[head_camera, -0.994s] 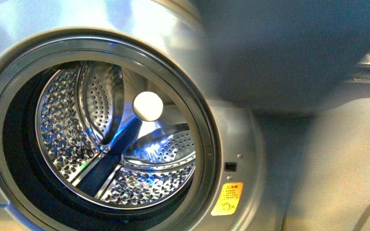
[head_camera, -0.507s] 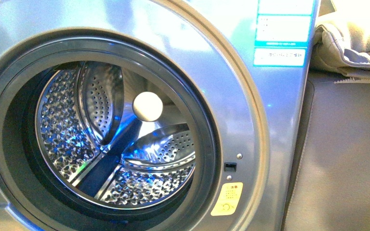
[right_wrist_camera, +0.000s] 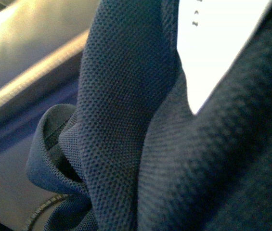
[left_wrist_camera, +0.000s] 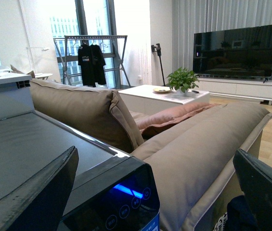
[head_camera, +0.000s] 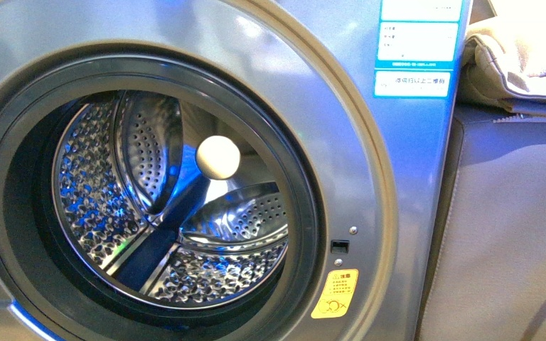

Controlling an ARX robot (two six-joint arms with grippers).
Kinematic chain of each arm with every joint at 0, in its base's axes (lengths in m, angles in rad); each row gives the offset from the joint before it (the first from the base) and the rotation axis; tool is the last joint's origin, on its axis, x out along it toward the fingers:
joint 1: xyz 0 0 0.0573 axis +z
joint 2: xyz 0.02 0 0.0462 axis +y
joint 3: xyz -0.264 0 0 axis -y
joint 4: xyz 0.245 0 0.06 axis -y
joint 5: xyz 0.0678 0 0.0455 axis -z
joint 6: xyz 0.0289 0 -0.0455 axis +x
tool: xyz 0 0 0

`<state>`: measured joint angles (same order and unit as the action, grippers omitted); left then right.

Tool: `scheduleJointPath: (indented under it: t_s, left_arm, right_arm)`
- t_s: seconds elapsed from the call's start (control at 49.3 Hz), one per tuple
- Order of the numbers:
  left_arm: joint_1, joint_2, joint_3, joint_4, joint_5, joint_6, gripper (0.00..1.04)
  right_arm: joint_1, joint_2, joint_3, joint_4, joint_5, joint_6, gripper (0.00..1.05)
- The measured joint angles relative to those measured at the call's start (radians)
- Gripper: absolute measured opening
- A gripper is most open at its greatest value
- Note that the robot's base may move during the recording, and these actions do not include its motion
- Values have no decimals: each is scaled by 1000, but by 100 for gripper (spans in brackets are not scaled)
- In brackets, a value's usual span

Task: Collect clothes from washing machine

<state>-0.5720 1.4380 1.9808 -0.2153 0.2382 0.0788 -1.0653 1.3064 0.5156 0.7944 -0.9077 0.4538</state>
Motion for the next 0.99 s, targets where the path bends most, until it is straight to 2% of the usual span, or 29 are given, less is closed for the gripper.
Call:
scheduleJointPath:
  t_s: [0.142, 0.548, 0.873, 0.994]
  left_arm:
    - [0, 0, 0, 0, 0, 0, 98]
    - [0, 0, 0, 0, 0, 0, 98]
    - [0, 0, 0, 0, 0, 0, 98]
    - [0, 0, 0, 0, 0, 0, 98]
  right_arm:
    - [51, 113, -43, -79, 51, -124, 10]
    - [194, 327, -78, -118, 155, -312, 12]
    - [276, 320, -112, -100, 196, -381, 69]
    - [296, 186, -113, -135, 188, -381, 98]
